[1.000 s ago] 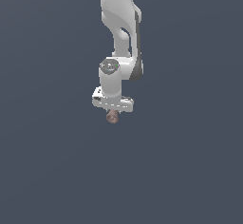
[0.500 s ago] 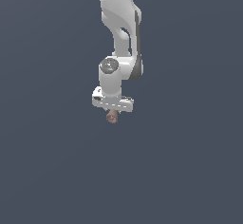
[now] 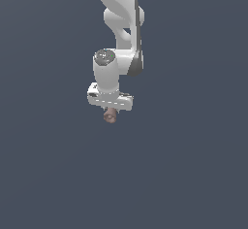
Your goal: Pick up the object and move it to a goal position.
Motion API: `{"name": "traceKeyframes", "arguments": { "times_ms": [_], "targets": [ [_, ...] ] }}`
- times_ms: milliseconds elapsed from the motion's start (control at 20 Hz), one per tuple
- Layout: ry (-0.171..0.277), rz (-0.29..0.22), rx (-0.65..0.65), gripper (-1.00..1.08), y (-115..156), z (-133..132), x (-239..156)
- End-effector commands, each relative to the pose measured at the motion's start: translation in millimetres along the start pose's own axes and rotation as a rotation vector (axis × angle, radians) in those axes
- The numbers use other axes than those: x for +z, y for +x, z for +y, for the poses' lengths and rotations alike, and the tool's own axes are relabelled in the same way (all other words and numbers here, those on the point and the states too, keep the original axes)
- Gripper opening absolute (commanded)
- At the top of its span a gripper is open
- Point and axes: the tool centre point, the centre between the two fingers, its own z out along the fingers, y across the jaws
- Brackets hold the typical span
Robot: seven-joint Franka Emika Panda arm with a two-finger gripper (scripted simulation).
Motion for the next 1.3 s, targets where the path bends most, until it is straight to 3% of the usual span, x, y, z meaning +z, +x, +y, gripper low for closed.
{"name": "traceKeyframes", "arguments": {
  "times_ms": [0,1250],
  "targets": [
    [0.0,0.001,0.001,-1.0,4.3,7.6,-18.5],
    [0.0,0.0,0.0,-1.0,64.4,101.7,-253.1]
  ]
}}
